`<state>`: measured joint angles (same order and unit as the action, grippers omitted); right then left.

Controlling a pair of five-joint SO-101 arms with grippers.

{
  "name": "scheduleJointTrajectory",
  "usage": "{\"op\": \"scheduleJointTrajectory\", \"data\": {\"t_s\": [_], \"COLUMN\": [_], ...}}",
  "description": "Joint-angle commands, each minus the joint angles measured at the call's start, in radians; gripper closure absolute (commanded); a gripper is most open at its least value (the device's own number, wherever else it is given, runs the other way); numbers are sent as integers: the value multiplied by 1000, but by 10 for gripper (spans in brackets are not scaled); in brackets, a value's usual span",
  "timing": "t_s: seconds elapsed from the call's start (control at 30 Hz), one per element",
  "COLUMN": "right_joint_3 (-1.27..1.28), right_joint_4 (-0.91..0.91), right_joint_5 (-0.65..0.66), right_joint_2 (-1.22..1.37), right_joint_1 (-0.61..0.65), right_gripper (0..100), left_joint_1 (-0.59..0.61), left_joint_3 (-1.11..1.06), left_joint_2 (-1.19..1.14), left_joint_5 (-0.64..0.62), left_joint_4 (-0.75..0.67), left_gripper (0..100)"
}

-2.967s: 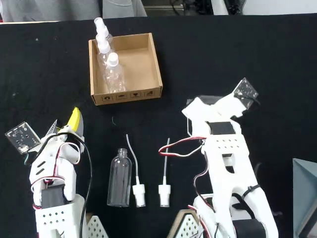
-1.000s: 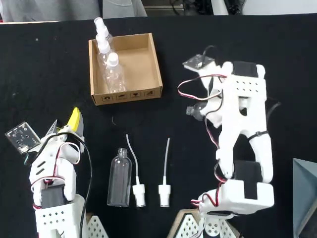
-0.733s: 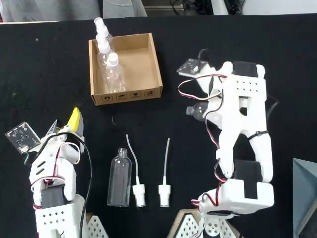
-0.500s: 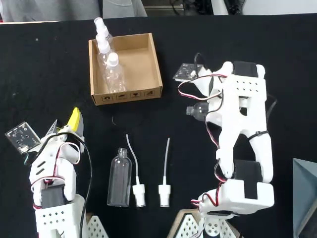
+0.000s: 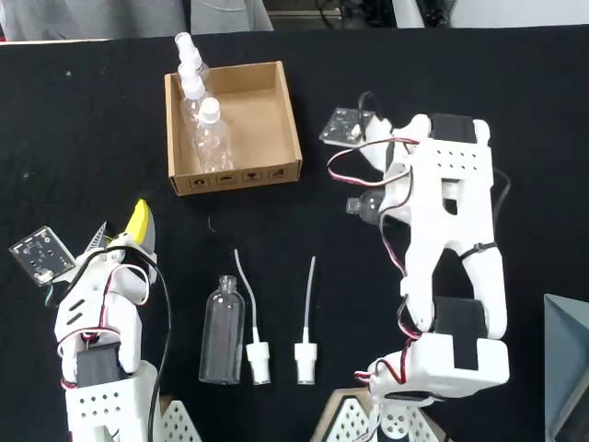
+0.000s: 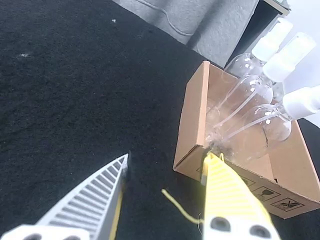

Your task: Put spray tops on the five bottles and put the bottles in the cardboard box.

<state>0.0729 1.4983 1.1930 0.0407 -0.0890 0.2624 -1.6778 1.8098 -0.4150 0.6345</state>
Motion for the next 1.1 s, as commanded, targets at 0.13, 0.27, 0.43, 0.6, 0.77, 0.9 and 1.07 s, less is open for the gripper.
{"op": "scheduleJointTrajectory", "data": {"t_s": [0.13,0.27,0.43,0.6,0.77,0.9,1.07], "right_joint_3": [77,124,168,213,259,295,292], "right_joint_4": [-157,-207,-265,-315,-384,-450,-497], "right_joint_5": [12,14,21,68,69,69,69], "right_joint_2": [-2,-2,-2,-2,-2,15,93], "right_joint_1": [43,44,44,44,44,44,44], "right_gripper": [691,692,694,694,694,694,694], "left_joint_1": [-1,-1,-1,-1,-1,-1,-1], "left_joint_3": [-24,-24,-24,-24,-24,-24,-24], "left_joint_2": [9,9,9,9,9,9,9], "left_joint_5": [8,8,8,8,8,8,8], "left_joint_4": [3,3,3,3,3,3,3], "left_gripper": [776,776,776,776,776,776,776]}}
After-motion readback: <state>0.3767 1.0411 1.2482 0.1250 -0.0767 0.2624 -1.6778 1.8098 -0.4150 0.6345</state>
